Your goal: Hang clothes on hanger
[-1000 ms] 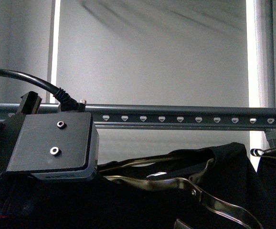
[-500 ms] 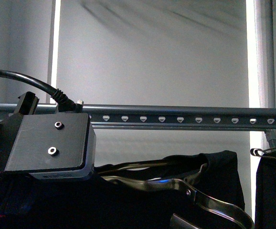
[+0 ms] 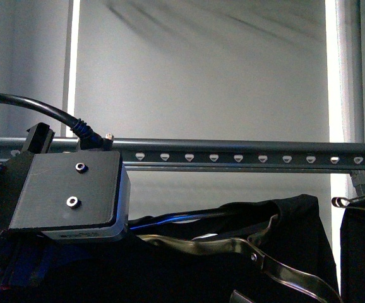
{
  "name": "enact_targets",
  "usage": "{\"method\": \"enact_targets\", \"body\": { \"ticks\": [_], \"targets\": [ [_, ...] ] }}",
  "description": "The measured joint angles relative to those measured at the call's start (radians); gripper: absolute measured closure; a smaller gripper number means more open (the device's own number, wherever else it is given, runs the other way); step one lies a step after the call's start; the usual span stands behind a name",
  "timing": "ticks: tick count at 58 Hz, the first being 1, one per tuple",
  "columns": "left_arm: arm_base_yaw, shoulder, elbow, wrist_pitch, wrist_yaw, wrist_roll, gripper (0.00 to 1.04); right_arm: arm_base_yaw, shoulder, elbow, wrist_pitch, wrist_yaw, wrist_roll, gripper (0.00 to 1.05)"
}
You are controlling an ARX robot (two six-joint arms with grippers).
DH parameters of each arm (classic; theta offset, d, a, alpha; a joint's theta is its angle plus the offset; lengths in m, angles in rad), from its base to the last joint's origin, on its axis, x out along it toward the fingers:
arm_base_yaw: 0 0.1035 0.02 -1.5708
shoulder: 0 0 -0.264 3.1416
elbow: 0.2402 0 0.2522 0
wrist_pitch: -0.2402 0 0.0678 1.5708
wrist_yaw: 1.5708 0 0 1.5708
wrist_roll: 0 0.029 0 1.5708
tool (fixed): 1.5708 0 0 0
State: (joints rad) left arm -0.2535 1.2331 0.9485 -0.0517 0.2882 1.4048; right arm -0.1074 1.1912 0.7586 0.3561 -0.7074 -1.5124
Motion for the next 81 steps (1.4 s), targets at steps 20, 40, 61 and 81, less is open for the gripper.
{"method": "enact_targets", "body": {
  "ticks": [20, 40, 61, 81],
  "targets": [
    [0.000, 0.000, 0.000, 0.000, 0.000, 0.000, 1.00, 0.117, 0.176, 0.187, -0.092, 0.154, -0.127, 0.07],
    [0.000, 0.000, 0.000, 0.000, 0.000, 0.000, 1.00, 0.220, 0.358, 0.362, -0.080, 0.299, -0.101, 0.23],
    [0.000, 0.000, 0.000, 0.000, -0.006, 0.000, 1.00, 0.224, 0.406, 0.388, -0.022, 0.323, -0.062, 0.91],
    [0.000, -0.004, 0.011, 0.007, 0.003, -0.008, 0.51, 0.167, 0.375, 0.301, -0.061, 0.286, -0.012, 1.01]
  ]
}}
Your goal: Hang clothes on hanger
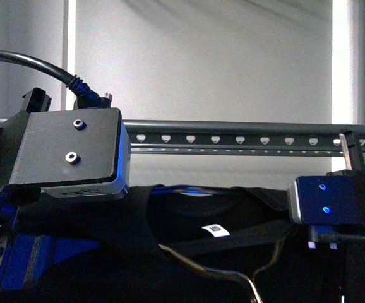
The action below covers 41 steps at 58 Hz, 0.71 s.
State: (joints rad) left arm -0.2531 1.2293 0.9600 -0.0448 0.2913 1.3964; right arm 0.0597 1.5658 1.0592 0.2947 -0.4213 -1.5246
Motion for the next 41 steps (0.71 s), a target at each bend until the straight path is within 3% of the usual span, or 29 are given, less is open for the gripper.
{"method": "enact_targets", "body": {
  "ticks": [17, 33, 41],
  "targets": [
    [0.000, 0.000, 0.000, 0.000, 0.000, 0.000, 0.05, -0.144, -0.027, -0.053, -0.124, 0.017, 0.045, 1.01],
    [0.003, 0.000, -0.007, 0.031, 0.008, -0.064, 0.07, -0.287, -0.117, -0.067, -0.412, 0.034, 0.354, 1.01],
    [0.032, -0.001, -0.018, 0.253, -0.108, -0.592, 0.07, -0.323, -0.183, -0.094, -0.548, -0.031, 0.497, 1.01]
  ]
}}
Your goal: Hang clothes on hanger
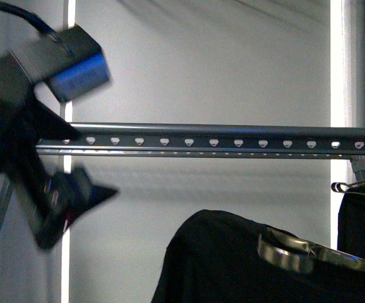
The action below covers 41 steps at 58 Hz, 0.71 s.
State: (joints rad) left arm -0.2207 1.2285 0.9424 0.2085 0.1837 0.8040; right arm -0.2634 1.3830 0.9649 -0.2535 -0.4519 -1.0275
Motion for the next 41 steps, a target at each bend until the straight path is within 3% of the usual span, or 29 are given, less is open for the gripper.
{"method": "enact_targets", "body": {
  "ticks": [7, 15, 19, 27, 29, 33, 41],
  "targets": [
    [0.070, -0.001, 0.031, 0.142, -0.197, -0.489, 0.07, -0.020, -0.051, -0.015, -0.097, -0.096, 0.131, 1.01],
    [0.168, -0.010, 0.079, 0.161, -0.385, -0.878, 0.07, -0.028, -0.086, -0.022, -0.147, -0.182, 0.293, 1.01],
    [0.224, -0.014, 0.098, 0.108, -0.425, -1.023, 0.07, -0.029, -0.094, -0.020, -0.163, -0.235, 0.391, 1.01],
    [0.300, -0.010, 0.103, -0.005, -0.409, -1.254, 0.07, -0.029, -0.084, 0.011, -0.145, -0.327, 0.681, 1.01],
    [0.304, -0.006, 0.103, -0.018, -0.377, -1.271, 0.07, -0.027, -0.078, 0.023, -0.128, -0.333, 0.733, 1.01],
    [0.302, -0.033, 0.048, 0.000, -0.187, -1.149, 0.21, -0.026, -0.060, 0.055, -0.070, -0.337, 0.901, 1.01],
    [0.221, -0.145, -0.150, 0.103, -0.176, -0.908, 0.46, -0.022, -0.008, 0.128, 0.008, -0.315, 1.137, 1.01]
  ]
}}
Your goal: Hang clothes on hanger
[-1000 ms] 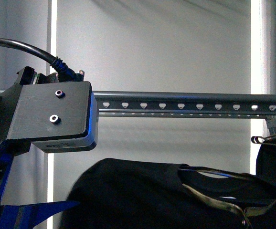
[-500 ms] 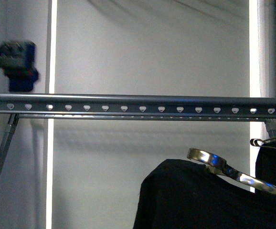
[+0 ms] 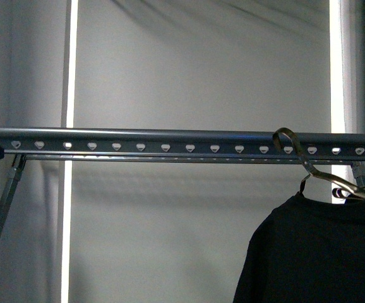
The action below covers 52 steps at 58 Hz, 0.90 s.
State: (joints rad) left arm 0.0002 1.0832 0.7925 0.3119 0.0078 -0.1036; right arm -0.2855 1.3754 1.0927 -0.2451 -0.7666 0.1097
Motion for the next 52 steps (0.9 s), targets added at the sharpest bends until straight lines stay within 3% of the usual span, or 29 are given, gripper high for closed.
{"method": "enact_targets", "body": {
  "ticks": [16, 33, 52],
  "targets": [
    [-0.002, -0.182, -0.371, 0.161, -0.008, 0.089, 1.02, 0.053, 0.120, 0.245, 0.063, 0.056, 0.342, 1.01],
    [-0.002, -0.348, -0.583, 0.204, -0.008, 0.098, 1.01, 0.122, 0.285, 0.473, 0.060, 0.150, 0.632, 1.01],
    [-0.002, -0.510, -0.693, 0.160, -0.008, 0.098, 1.01, 0.153, 0.349, 0.491, 0.039, 0.238, 0.637, 1.01]
  ]
}}
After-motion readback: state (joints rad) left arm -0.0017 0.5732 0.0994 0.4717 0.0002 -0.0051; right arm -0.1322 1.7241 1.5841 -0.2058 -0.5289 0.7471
